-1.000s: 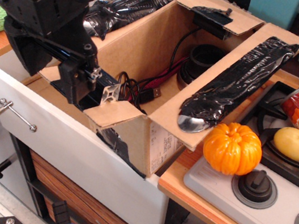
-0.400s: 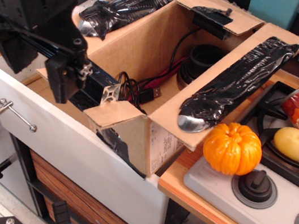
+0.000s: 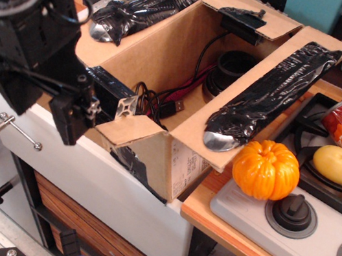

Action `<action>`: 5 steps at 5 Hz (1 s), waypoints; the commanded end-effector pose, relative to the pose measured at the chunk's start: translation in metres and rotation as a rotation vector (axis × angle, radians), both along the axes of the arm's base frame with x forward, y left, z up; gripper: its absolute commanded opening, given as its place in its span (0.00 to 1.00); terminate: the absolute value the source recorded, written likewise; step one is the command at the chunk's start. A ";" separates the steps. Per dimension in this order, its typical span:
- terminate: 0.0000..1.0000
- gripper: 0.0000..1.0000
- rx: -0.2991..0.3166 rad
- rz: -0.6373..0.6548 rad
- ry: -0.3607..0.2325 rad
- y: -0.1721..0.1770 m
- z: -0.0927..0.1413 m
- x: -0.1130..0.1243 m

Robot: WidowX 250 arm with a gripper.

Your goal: Close small4fbox flaps

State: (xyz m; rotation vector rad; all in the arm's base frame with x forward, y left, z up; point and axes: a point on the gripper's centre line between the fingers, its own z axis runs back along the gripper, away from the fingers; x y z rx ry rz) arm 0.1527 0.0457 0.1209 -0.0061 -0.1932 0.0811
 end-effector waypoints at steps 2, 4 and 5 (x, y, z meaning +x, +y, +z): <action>0.00 1.00 -0.049 -0.011 -0.029 0.006 -0.018 0.004; 0.00 1.00 -0.034 -0.052 -0.043 -0.006 0.000 0.025; 0.00 1.00 -0.011 -0.078 -0.045 -0.011 0.012 0.038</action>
